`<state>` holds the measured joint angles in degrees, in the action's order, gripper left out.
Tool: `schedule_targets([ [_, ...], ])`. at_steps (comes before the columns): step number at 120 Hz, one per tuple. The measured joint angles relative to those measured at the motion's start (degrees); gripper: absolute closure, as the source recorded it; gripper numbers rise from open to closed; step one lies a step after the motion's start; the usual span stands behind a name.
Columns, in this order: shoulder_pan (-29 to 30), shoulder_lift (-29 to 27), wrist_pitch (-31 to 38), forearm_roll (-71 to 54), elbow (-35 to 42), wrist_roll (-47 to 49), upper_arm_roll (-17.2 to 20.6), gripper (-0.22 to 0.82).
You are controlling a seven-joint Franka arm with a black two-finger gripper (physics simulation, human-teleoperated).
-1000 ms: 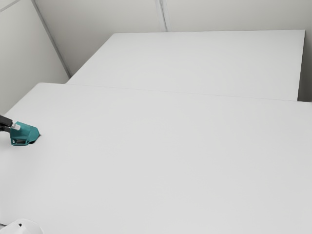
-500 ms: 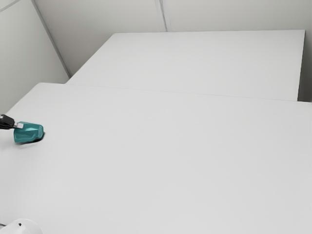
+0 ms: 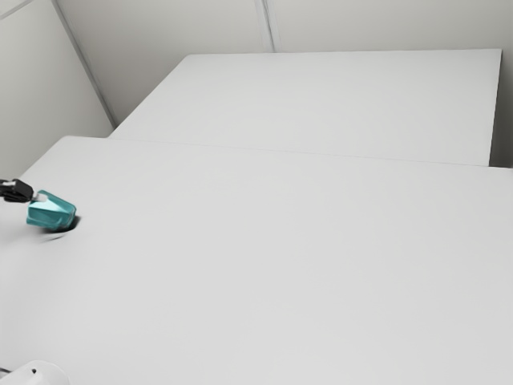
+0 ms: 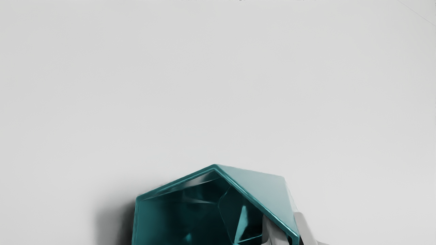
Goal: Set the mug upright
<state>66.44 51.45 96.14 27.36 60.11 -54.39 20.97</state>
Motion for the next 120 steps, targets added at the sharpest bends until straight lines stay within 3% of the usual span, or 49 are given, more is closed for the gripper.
schedule_targets([
  [36, -3.2, -4.9, -0.4, -2.0, 1.3, 1.3, -0.5, 0.79],
  [79, -15.0, -23.2, 0.4, -12.4, 13.7, 5.6, -2.1, 0.79],
  [98, -25.2, -30.5, 4.0, -15.2, 22.4, 8.0, -7.8, 0.79],
  [120, -41.2, -32.3, 9.3, -18.3, 26.8, 11.3, -16.6, 0.79],
])
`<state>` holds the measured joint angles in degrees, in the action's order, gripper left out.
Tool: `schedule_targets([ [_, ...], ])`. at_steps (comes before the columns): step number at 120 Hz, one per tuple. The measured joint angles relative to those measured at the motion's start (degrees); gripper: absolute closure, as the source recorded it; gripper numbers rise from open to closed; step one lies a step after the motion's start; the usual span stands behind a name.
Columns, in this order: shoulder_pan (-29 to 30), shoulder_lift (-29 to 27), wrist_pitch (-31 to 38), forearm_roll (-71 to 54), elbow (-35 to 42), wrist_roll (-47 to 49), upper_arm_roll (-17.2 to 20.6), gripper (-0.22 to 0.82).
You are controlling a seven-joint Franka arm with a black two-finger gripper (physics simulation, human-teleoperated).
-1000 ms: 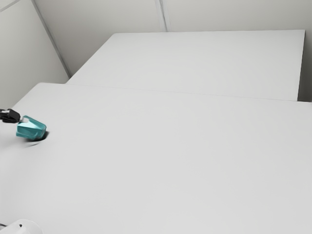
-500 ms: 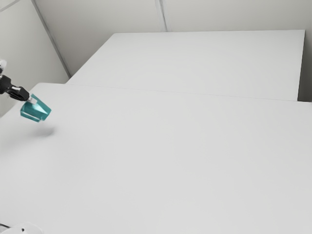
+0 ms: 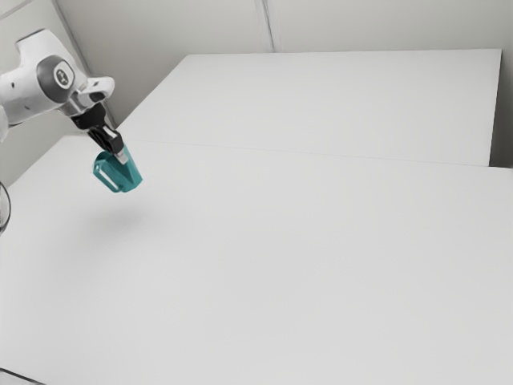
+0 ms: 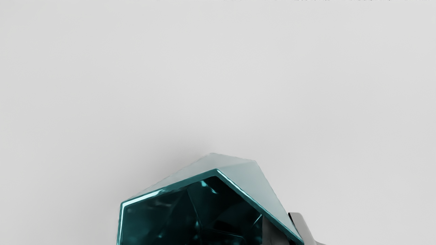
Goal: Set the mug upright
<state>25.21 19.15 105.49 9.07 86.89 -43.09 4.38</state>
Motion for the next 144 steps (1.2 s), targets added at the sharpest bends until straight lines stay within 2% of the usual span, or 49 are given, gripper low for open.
schedule_targets([
  [29, -11.5, -0.8, 8.8, -6.3, 7.4, 5.2, -1.6, 0.79],
  [61, -21.0, 0.0, 15.7, -15.0, 10.2, 12.0, -2.2, 0.79],
  [81, -23.1, 2.0, 19.5, -16.9, 11.7, 15.7, -2.3, 0.79],
  [120, -23.4, 5.0, 23.8, -18.1, 11.7, 20.7, -2.0, 0.79],
  [144, -23.4, 4.8, 24.4, -18.3, 11.7, 21.9, -2.0, 0.36],
])
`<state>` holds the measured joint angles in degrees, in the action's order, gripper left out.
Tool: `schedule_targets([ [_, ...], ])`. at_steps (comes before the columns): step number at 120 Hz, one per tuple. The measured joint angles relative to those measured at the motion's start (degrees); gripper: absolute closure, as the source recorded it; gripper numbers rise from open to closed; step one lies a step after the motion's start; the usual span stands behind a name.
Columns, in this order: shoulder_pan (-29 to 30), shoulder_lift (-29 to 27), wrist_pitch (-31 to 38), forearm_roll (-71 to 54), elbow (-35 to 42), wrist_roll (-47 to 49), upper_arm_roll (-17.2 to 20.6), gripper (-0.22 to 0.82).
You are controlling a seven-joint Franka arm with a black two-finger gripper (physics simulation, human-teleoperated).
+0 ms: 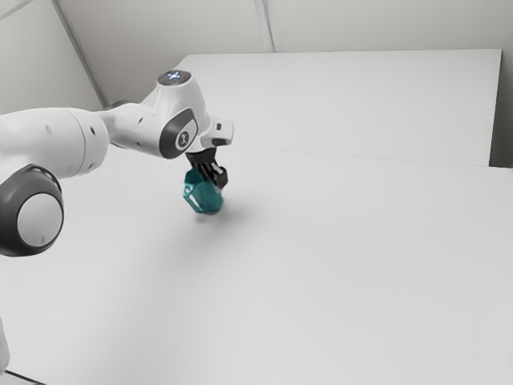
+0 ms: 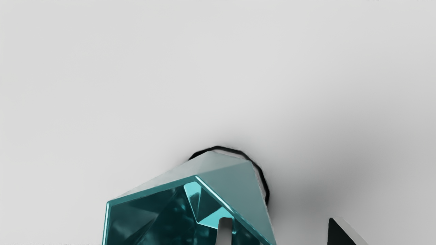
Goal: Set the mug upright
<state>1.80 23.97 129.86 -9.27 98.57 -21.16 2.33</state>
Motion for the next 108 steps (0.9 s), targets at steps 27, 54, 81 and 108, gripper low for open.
schedule_targets([
  [27, 0.2, -1.8, -0.5, -0.4, -0.1, 0.7, -0.2, 0.12],
  [54, 0.8, -8.3, -5.5, 0.3, 0.0, 1.3, -0.3, 0.04],
  [81, 0.2, -16.1, -14.0, 1.1, -0.1, 1.8, -2.7, 0.02],
  [108, -3.5, -20.9, -22.2, 1.8, -2.2, 2.4, -7.8, 0.01],
])
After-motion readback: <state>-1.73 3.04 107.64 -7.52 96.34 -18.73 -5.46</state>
